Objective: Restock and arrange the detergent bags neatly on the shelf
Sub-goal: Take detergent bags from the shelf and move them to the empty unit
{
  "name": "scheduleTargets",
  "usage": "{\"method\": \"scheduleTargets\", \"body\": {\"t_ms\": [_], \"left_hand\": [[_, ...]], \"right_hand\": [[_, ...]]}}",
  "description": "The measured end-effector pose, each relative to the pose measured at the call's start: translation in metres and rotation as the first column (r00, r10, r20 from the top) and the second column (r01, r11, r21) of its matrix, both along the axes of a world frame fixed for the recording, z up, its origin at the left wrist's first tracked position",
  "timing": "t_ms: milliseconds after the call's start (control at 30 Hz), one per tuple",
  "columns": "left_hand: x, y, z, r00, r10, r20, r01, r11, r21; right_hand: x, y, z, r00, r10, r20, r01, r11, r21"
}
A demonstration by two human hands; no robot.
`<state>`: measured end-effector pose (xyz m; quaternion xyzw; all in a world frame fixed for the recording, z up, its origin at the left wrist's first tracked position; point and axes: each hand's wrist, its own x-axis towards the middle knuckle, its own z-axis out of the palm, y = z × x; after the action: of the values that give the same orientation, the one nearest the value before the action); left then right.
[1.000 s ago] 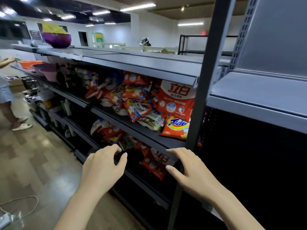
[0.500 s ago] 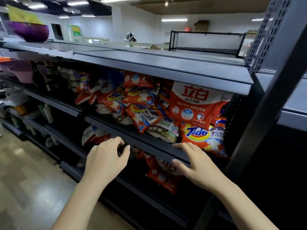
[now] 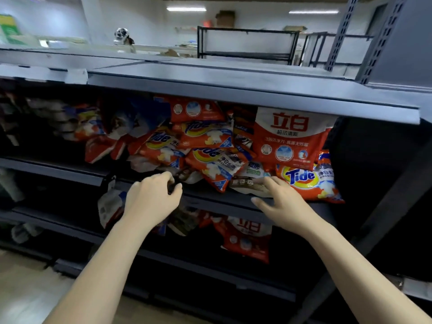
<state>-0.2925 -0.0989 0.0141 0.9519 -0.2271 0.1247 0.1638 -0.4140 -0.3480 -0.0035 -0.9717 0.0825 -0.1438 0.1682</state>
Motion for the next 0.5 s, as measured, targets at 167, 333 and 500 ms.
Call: {"method": "scheduleTargets", "body": {"t_ms": [167, 333, 500], "left_hand": [[0.054, 0.001, 0.006, 0.999, -0.030, -0.045, 0.029, 0.999, -0.024], [0.108, -0.013, 0.003, 0.999, -0.032, -0.027, 0.031, 0.997, -0.067], [0.160, -0.030, -0.003, 0.988, -0.023, -0.154, -0.007, 0.981, -0.192]], "right_hand": [[0.034, 0.010, 0.010, 0.998, -0.065, -0.016, 0.065, 0.998, 0.006], [0.079, 0.004, 0.011, 0.993, -0.113, -0.027, 0.113, 0.993, 0.014], [0.122, -0.006, 0.012, 0.984, -0.167, -0.060, 0.172, 0.981, 0.086]]}}
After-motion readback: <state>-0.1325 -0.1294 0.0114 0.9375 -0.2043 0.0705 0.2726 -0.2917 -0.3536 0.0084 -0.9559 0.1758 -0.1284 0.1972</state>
